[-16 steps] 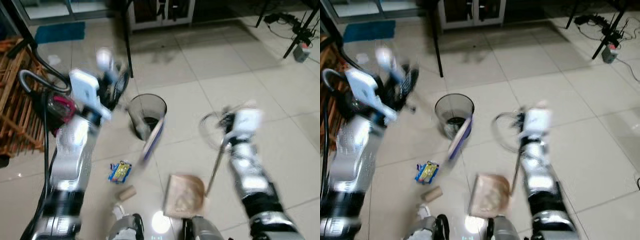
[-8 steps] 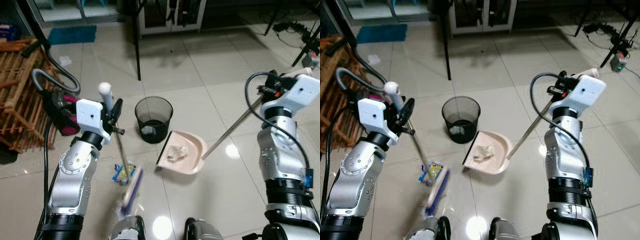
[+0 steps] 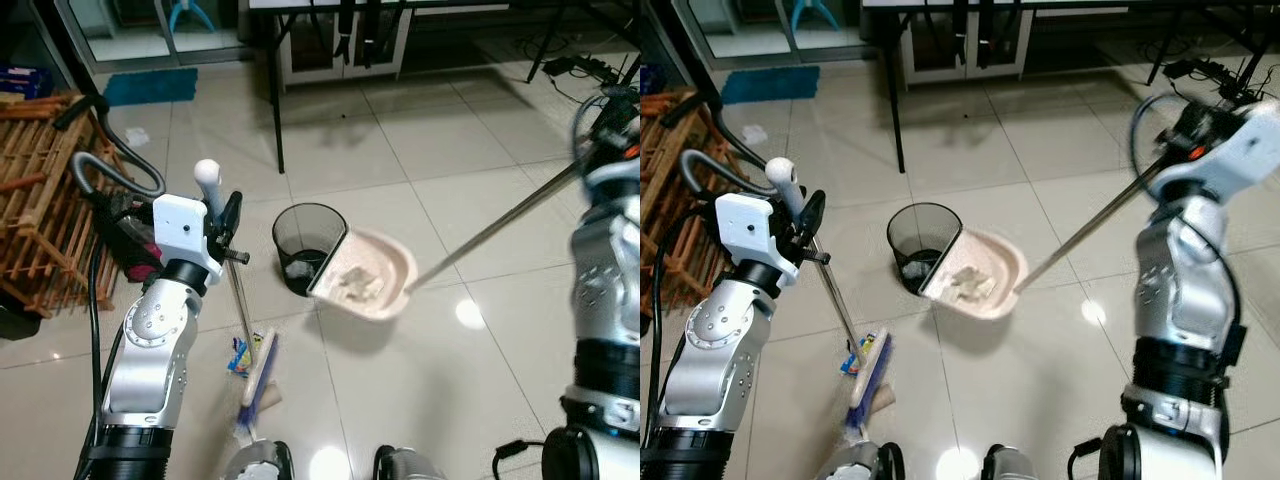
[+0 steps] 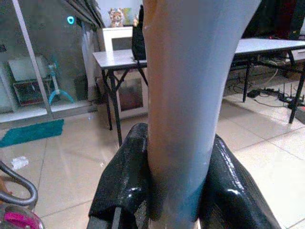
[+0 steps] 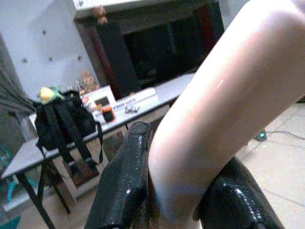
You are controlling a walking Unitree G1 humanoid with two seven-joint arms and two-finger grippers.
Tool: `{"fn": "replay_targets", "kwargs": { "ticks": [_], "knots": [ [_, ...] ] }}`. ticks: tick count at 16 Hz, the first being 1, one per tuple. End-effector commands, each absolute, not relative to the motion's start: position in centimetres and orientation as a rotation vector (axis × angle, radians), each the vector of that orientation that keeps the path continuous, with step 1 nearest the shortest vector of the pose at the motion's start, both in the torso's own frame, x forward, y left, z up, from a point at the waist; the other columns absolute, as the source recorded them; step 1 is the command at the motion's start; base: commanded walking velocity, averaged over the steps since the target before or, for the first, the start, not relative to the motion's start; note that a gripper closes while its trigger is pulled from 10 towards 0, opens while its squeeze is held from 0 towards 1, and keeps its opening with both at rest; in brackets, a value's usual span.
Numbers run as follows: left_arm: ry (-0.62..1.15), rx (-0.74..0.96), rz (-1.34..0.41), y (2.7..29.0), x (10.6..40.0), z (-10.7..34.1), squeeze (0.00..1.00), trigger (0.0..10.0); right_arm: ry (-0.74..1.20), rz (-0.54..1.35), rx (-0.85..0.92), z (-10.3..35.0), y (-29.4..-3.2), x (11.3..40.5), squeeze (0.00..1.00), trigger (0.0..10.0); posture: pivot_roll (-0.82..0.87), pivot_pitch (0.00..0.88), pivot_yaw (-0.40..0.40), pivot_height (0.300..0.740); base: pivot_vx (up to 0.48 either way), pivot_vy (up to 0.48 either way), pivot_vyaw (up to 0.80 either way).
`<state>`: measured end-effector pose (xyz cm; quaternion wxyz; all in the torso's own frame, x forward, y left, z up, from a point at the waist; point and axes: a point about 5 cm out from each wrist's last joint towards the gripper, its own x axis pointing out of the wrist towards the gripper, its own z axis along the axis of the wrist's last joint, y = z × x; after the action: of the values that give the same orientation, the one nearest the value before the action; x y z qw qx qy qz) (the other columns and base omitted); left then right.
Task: Sweep floor
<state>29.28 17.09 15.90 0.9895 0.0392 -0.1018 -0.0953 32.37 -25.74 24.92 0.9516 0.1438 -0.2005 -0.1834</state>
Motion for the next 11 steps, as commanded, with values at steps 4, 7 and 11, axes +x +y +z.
{"fn": "replay_targets", "kwargs": {
  "ticks": [4, 7, 11],
  "knots": [
    [-0.214, 0.086, -0.175, 16.7, 29.2, 15.7, 0.0, 10.0, -0.493, -0.353, 0.317, 28.5, -25.9, 31.9, 0.0, 10.0, -0.04, 0.036, 0.031, 0.74, 0.354, 0.0, 0.0],
    [-0.201, 0.093, -0.177, 16.4, 29.1, 15.2, 0.0, 10.0, -0.48, -0.34, 0.304, 28.7, -25.6, 32.3, 0.0, 10.0, -0.04, 0.034, 0.029, 0.74, 0.39, 0.0, 0.0],
    [-0.204, 0.093, -0.18, 16.3, 29.1, 15.2, 0.0, 10.0, -0.479, -0.337, 0.308, 28.8, -25.6, 32.3, 0.0, 10.0, -0.04, 0.025, 0.03, 0.74, 0.423, 0.0, 0.0]
  ]
}}
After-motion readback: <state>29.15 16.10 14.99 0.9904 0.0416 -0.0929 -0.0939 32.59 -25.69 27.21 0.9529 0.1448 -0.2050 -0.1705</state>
